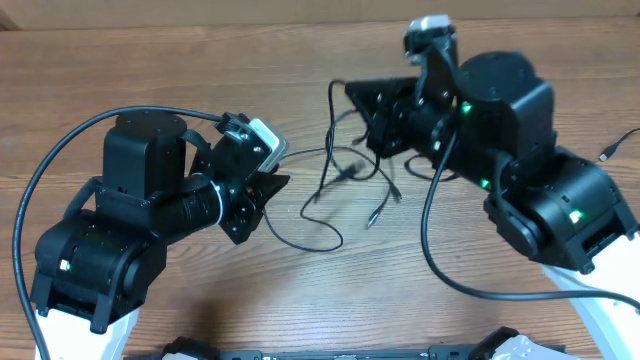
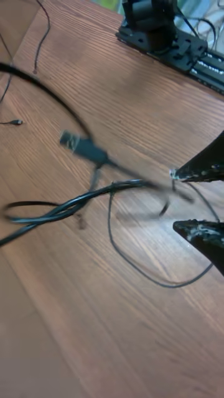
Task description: Untangle cables
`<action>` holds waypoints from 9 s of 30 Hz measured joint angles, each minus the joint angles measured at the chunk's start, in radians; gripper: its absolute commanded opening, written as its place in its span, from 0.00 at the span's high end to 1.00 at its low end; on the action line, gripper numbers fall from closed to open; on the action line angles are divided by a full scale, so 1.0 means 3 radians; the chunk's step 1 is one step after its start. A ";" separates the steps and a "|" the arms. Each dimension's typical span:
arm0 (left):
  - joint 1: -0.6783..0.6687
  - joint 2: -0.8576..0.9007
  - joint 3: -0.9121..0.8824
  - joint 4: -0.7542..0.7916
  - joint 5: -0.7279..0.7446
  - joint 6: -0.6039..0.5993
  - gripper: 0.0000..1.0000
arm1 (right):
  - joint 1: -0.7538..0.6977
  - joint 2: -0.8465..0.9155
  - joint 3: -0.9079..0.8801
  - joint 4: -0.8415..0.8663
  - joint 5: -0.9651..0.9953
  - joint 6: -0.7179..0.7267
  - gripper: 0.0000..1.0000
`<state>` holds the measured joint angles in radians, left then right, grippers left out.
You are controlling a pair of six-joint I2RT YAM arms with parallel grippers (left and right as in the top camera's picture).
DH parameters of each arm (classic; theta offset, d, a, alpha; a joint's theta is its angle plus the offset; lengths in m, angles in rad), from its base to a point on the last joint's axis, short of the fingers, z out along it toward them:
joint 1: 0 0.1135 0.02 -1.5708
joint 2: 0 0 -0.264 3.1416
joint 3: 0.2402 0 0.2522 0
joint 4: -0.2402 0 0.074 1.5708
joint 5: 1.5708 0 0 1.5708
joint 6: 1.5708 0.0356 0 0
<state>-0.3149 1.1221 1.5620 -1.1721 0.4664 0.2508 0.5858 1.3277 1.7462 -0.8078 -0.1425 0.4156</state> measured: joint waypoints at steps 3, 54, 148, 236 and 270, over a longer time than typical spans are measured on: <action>0.0000 0.0015 -0.0022 0.0011 -0.0051 -0.0206 0.77 | -0.0072 0.0000 0.0000 0.0137 -0.0060 0.0038 0.96; 0.0000 0.0434 -0.0287 0.0589 0.0586 -0.1615 0.58 | -0.0097 0.0122 0.0000 -0.0064 0.0106 0.0248 0.96; -0.0196 0.0646 -0.0380 0.0490 -0.0498 -0.2572 0.49 | -0.0306 0.0008 0.0000 0.0725 -0.0769 0.0407 0.96; -0.1177 0.0646 -0.2898 0.2146 -0.1068 -0.2023 0.63 | -0.0535 0.0354 -0.1404 -0.1179 -0.1047 -0.1474 0.13; -0.1177 0.0646 -0.3079 0.2532 -0.0631 -0.1799 0.71 | -0.0573 0.0354 -0.1404 -0.1128 -0.1043 -0.1396 0.05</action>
<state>-0.6682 1.3159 0.6384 -0.4126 0.2771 -0.2890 0.4137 1.4338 1.3251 -1.1461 -0.4553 -0.0032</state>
